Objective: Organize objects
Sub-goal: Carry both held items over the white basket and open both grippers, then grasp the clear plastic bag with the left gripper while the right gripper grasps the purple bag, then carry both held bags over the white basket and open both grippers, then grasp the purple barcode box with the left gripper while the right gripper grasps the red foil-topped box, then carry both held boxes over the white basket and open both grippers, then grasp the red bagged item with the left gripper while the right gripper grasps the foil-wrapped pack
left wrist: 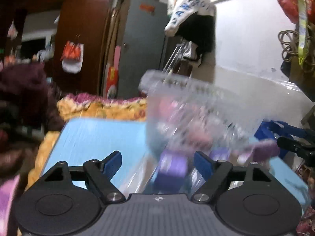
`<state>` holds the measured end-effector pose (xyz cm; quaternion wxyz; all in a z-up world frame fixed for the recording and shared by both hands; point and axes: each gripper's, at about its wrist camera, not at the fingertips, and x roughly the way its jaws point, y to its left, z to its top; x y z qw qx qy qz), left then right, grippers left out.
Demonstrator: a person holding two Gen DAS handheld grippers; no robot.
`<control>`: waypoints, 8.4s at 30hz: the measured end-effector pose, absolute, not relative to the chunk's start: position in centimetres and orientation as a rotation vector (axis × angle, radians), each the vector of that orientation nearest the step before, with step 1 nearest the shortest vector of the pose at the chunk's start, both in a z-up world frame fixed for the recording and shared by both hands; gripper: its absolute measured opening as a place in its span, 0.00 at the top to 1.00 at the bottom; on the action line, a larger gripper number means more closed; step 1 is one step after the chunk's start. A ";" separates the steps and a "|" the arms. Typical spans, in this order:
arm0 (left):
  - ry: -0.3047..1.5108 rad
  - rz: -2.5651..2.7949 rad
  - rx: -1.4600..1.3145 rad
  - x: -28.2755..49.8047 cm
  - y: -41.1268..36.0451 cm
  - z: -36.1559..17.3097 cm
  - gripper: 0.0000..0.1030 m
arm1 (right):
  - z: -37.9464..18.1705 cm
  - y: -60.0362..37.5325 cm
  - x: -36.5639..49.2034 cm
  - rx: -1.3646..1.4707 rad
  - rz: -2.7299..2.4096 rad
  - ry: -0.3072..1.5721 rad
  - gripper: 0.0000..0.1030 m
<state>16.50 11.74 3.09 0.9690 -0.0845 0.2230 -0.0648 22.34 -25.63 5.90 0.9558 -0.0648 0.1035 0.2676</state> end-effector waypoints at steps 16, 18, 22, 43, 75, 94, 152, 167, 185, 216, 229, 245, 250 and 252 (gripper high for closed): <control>0.584 -0.068 -0.104 18.7 12.1 1.1 0.57 | 3.8 -24.4 21.1 -0.197 0.550 0.249 0.28; 0.534 -0.081 -0.114 17.9 12.3 1.4 0.57 | 3.8 -25.3 20.2 -0.161 0.556 0.212 0.28; 0.415 -0.088 -0.152 15.3 12.3 1.6 0.57 | 3.2 -27.1 17.8 -0.120 0.556 0.153 0.28; 0.198 -0.176 -0.081 7.3 5.1 -0.1 0.57 | -0.1 -29.4 14.0 0.019 0.526 0.129 0.28; 0.125 -0.168 -0.127 6.5 6.6 0.5 0.57 | 0.8 -30.6 14.0 0.155 0.681 0.125 0.28; 0.268 -0.164 -0.179 26.7 4.3 11.2 0.27 | 12.0 -22.9 27.5 -0.047 0.566 0.078 0.15; 0.187 -0.180 -0.136 16.7 7.7 2.8 0.56 | 1.4 -31.0 21.8 0.186 0.690 0.278 0.36; 0.009 -0.245 -0.149 16.4 5.5 9.5 0.56 | 10.4 -29.0 22.4 0.220 0.746 0.014 0.36; 0.266 -0.115 -0.047 27.1 3.1 10.6 0.55 | 10.9 -23.7 28.2 -0.028 0.546 0.141 0.36; 0.295 -0.176 -0.018 9.5 1.3 0.3 0.23 | -0.1 -23.8 13.9 -0.067 0.672 0.250 0.00; 0.279 -0.144 0.064 9.2 -1.0 -1.4 0.26 | -0.7 -22.8 13.5 -0.134 0.648 0.259 0.45; 0.301 -0.106 0.037 9.6 -1.1 -2.6 0.51 | -1.4 -23.0 13.8 -0.105 0.650 0.258 0.56; 0.226 -0.099 0.049 8.0 -0.9 -2.0 0.51 | -0.8 -24.1 12.4 -0.103 0.641 0.211 0.57; 0.209 -0.099 0.048 7.6 -0.7 -1.7 0.51 | -0.3 -24.6 12.1 -0.092 0.644 0.192 0.57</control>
